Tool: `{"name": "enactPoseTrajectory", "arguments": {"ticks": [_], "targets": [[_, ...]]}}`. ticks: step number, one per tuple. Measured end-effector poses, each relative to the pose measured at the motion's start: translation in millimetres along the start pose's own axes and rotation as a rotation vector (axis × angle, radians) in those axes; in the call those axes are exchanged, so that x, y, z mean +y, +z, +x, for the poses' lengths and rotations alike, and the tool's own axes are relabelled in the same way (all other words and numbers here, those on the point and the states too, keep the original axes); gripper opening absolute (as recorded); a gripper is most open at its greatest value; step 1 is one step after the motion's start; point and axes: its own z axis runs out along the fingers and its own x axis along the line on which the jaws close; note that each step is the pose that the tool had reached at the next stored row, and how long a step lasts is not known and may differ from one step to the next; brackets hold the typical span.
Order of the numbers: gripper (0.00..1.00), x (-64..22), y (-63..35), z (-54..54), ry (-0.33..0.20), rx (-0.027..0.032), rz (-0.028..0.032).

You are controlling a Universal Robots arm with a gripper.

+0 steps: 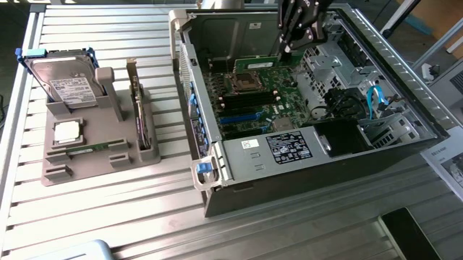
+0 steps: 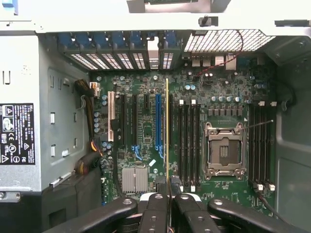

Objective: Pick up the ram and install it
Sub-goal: 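Insert the ram into the slot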

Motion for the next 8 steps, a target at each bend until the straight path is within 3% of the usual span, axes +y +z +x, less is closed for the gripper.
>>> {"name": "enactPoseTrajectory", "arguments": {"ticks": [8], "targets": [[0.12,-0.2,13.3,-0.4,0.000,-0.0001,0.0001]]}}
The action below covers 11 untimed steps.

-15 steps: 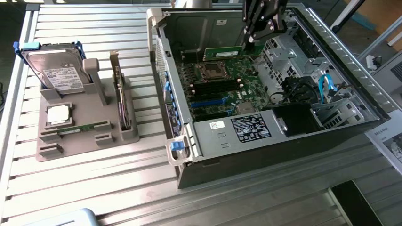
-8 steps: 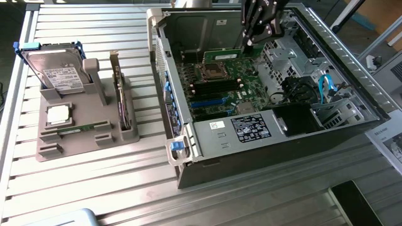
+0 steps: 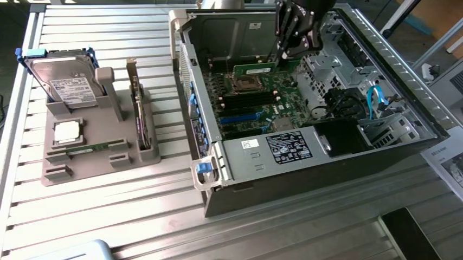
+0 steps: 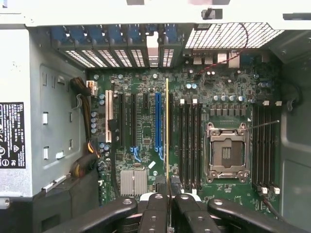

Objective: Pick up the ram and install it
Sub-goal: 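Insert the ram into the slot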

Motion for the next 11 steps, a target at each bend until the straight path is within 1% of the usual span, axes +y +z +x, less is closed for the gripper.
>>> {"name": "enactPoseTrajectory", "arguments": {"ticks": [7,11], "targets": [[0.12,-2.1,9.3,-2.3,0.000,-0.0001,0.0001],[0.12,-6.4,15.7,-3.8,0.000,0.0000,0.0000]]}}
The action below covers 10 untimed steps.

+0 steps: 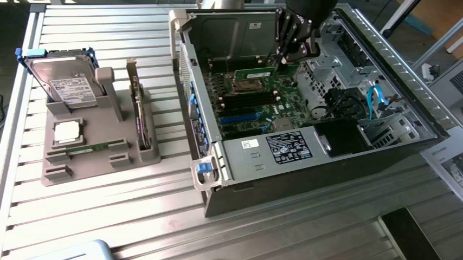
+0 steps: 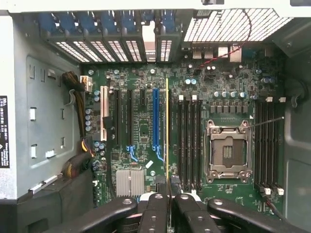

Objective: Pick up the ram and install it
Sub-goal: 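Insert the ram into the slot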

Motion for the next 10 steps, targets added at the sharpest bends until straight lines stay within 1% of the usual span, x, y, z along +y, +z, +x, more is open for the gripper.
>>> {"name": "enactPoseTrajectory", "arguments": {"ticks": [4,6,10], "targets": [[0.12,-2.3,6.0,-0.2,0.000,0.0000,0.0000],[0.12,-4.0,11.0,-0.3,0.000,0.0000,0.0000],[0.12,-5.6,18.0,-0.7,0.000,0.0001,-0.0001]]}}
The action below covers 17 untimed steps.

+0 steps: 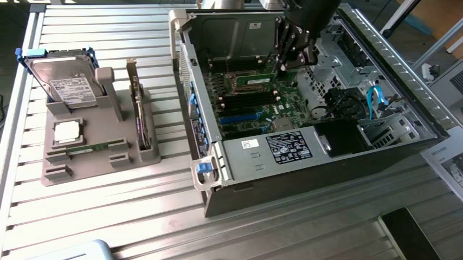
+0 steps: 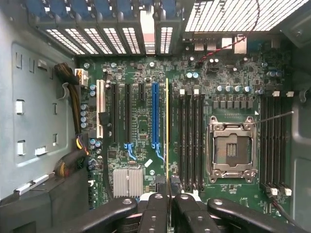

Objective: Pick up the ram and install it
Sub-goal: 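Insert the ram into the slot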

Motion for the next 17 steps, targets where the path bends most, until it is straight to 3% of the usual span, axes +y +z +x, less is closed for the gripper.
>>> {"name": "enactPoseTrajectory", "arguments": {"ticks": [17], "targets": [[0.12,-3.8,21.6,-2.3,0.000,0.0000,-0.0001]]}}
